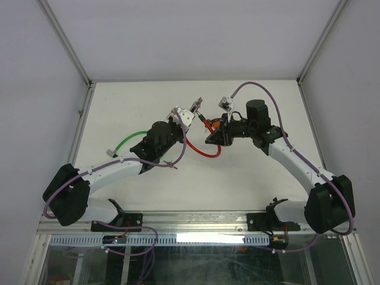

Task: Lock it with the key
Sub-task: Lock the lock.

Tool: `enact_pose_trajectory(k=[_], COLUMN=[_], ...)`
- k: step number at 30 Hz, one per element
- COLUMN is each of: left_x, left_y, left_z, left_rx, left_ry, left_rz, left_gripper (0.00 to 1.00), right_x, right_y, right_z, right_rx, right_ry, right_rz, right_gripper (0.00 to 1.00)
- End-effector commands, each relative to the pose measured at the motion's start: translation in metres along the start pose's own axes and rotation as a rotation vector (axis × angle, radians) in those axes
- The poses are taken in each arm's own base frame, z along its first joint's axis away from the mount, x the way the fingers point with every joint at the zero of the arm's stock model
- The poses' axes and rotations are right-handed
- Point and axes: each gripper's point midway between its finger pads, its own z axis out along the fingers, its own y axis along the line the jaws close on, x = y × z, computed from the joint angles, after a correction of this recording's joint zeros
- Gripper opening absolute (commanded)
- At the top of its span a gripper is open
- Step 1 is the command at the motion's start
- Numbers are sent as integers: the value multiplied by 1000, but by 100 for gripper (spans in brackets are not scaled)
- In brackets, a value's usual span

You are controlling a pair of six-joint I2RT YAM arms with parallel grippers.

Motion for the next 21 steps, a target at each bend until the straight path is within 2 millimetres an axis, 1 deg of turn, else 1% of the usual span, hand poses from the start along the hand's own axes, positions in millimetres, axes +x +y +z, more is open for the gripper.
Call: enact_pose_trajectory(k=[1, 5, 9, 11, 13, 16, 20, 21], left_x=[-54, -54, -48, -47, -50, -53, -61, -64], left_y=[22, 21, 12, 9, 7, 10, 12, 10], left_z=[-4, -5, -3, -2, -2, -2, -5, -7], left_rx=[-100, -99, -50, -30, -17, 8, 109, 147], left_ry=[-167, -169, -142, -133, -135, -135, -151, -159], left_rz=[27, 73, 124, 122, 93, 21, -111, -132], left_gripper=[0, 0, 0, 0, 0, 0, 0, 0], right_x=[-8, -8, -6, -7, -8, -11, -9, -9], right_y=[0, 0, 7, 11, 16, 17, 17, 17], right_z=[-4, -4, -3, -5, -7, -10, -11, -11], right_rx=[4, -11, -56, -67, -77, -68, -60, -61], right_ry=[-22, -19, -8, -13, -22, -33, -30, -28], right_rz=[66, 78, 52, 27, -1, -29, -43, -46], right_gripper=[0, 0, 0, 0, 0, 0, 0, 0])
